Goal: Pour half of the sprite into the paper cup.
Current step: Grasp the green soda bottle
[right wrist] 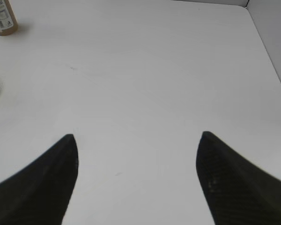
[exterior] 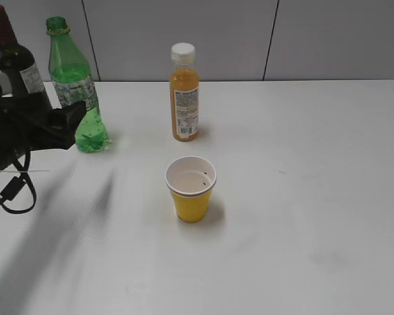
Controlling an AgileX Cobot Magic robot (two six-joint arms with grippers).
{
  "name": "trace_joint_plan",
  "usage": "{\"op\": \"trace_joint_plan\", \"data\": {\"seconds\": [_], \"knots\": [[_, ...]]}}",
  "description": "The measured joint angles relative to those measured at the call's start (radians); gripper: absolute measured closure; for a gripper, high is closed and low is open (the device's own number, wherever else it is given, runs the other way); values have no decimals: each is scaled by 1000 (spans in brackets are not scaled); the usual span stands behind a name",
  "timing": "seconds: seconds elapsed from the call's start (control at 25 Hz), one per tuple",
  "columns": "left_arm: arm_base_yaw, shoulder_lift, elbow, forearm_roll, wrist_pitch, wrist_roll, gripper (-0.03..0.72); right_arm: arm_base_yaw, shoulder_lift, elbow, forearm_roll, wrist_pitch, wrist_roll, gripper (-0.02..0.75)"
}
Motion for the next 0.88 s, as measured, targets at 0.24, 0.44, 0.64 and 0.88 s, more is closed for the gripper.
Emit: {"op": "trace_joint_plan", "data": {"seconds": [0.24,0.44,0.64,0.88], "knots": [[0,90,-94,-10,-6,0,32,0,0,0,0,0,0,146],[0,162,-167,-19,-2,0,32,0,0,0,2,0,0,146],[0,210,-224,-45,15,-1,32,0,0,0,2,0,0,146],[0,259,-274,-60,21,-1,32,0,0,0,2,0,0,146]]}}
